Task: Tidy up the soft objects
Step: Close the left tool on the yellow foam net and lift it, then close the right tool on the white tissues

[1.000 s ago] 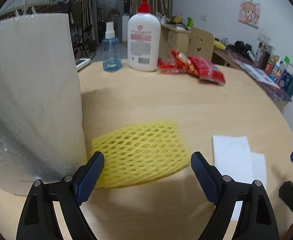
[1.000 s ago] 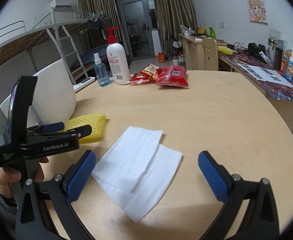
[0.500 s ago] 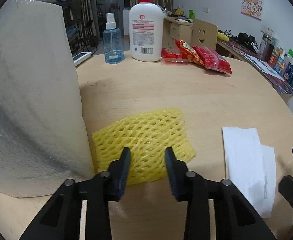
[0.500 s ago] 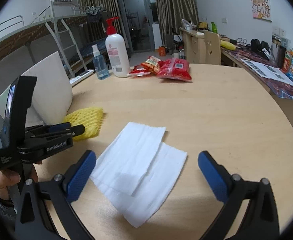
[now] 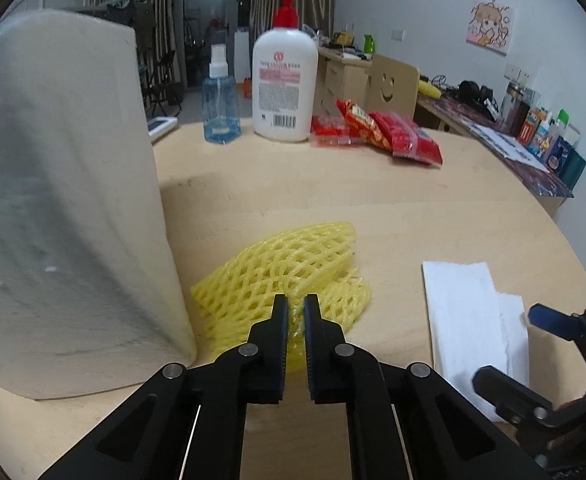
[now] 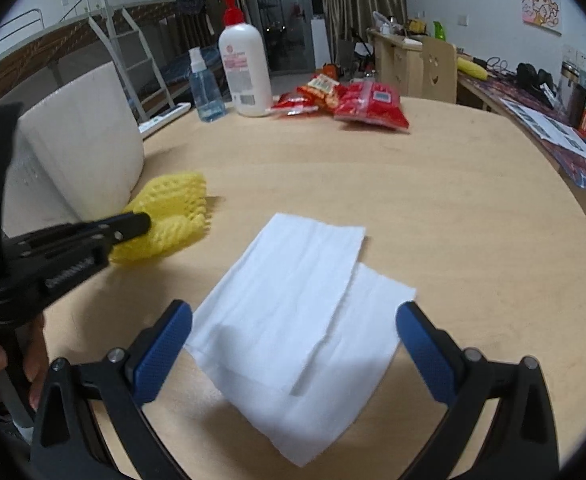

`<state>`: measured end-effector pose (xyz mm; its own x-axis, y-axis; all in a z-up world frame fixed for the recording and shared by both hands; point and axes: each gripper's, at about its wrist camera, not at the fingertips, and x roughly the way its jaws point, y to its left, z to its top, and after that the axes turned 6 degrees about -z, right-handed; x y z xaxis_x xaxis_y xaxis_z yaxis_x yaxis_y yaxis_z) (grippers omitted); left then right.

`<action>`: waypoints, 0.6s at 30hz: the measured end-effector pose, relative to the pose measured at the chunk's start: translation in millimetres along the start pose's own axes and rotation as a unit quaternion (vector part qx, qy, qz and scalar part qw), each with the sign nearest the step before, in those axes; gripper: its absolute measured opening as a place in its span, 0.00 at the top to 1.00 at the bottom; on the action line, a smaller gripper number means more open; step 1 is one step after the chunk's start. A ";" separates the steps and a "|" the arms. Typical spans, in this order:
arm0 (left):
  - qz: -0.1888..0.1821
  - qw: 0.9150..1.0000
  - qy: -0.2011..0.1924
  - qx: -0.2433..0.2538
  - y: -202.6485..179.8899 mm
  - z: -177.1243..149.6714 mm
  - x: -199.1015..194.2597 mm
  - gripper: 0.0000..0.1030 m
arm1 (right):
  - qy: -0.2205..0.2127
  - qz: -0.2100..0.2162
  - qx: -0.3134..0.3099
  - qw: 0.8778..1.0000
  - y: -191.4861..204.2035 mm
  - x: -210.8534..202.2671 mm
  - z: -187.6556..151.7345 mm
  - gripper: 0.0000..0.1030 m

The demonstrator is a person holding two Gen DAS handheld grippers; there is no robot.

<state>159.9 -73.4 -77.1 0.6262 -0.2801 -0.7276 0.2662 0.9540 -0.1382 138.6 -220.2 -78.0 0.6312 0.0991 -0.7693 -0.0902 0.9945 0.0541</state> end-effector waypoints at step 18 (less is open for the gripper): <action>-0.014 0.999 -0.037 0.019 7.6 -8.3 -34.9 0.92 | 0.029 -0.052 -0.021 0.998 17.8 7.8 -4.9 0.29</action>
<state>134.0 -55.4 -58.4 0.6706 -0.3150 -0.6717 0.3106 0.9414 -0.1314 138.2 -201.9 -86.1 0.5931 -0.0084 -0.8051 -0.0600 0.9967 -0.0546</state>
